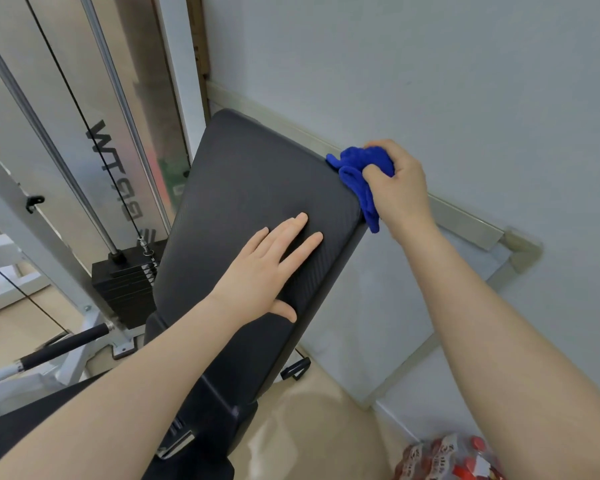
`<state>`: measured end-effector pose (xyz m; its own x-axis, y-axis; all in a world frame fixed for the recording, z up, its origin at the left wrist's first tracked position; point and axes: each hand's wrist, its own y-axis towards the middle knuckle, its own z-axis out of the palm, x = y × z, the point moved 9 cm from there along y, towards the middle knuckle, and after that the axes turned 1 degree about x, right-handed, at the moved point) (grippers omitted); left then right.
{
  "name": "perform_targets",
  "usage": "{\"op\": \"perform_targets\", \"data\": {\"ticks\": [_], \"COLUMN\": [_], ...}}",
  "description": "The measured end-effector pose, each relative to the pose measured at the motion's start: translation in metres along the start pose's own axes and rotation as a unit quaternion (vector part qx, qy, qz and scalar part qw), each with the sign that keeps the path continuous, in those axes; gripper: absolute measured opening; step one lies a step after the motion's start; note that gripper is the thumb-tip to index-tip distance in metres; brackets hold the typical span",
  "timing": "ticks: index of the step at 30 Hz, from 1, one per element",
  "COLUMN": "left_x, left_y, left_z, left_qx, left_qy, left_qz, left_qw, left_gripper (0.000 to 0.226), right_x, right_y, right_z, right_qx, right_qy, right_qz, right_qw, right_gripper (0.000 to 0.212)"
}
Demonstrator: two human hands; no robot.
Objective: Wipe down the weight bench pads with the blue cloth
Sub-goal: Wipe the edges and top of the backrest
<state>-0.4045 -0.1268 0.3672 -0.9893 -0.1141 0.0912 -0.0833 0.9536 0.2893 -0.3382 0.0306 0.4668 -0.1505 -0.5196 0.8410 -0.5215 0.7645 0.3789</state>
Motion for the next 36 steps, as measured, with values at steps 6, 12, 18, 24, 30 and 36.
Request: {"op": "perform_targets", "data": {"ticks": [6, 12, 18, 24, 30, 36], "left_x": [0.027, 0.063, 0.062, 0.067, 0.08, 0.113], "left_y": [0.017, 0.04, 0.042, 0.039, 0.035, 0.048], "left_z": [-0.038, -0.031, -0.029, -0.026, -0.024, -0.058], "left_qx": [-0.082, 0.0, -0.009, -0.037, -0.1, -0.221], "left_qy": [-0.102, -0.116, -0.115, -0.157, -0.178, -0.294], "left_qz": [-0.027, -0.181, -0.166, -0.16, -0.164, -0.22], "left_qw": [0.991, 0.977, 0.979, 0.974, 0.965, 0.904], "left_gripper": [0.095, 0.139, 0.14, 0.139, 0.127, 0.044], "right_x": [0.009, 0.025, 0.039, 0.042, 0.03, 0.024], "right_y": [-0.04, 0.014, 0.009, 0.005, 0.065, 0.047], "right_z": [-0.018, 0.02, 0.021, 0.018, 0.081, 0.052], "right_qx": [-0.027, 0.079, 0.119, 0.189, 0.287, 0.328], "right_qy": [-0.071, -0.132, -0.146, -0.187, -0.165, -0.061], "right_qz": [-0.022, -0.01, -0.034, -0.087, -0.075, -0.142], "right_qw": [0.997, 0.988, 0.982, 0.96, 0.941, 0.932], "right_gripper": [0.028, 0.032, 0.037, 0.033, 0.035, 0.013]}}
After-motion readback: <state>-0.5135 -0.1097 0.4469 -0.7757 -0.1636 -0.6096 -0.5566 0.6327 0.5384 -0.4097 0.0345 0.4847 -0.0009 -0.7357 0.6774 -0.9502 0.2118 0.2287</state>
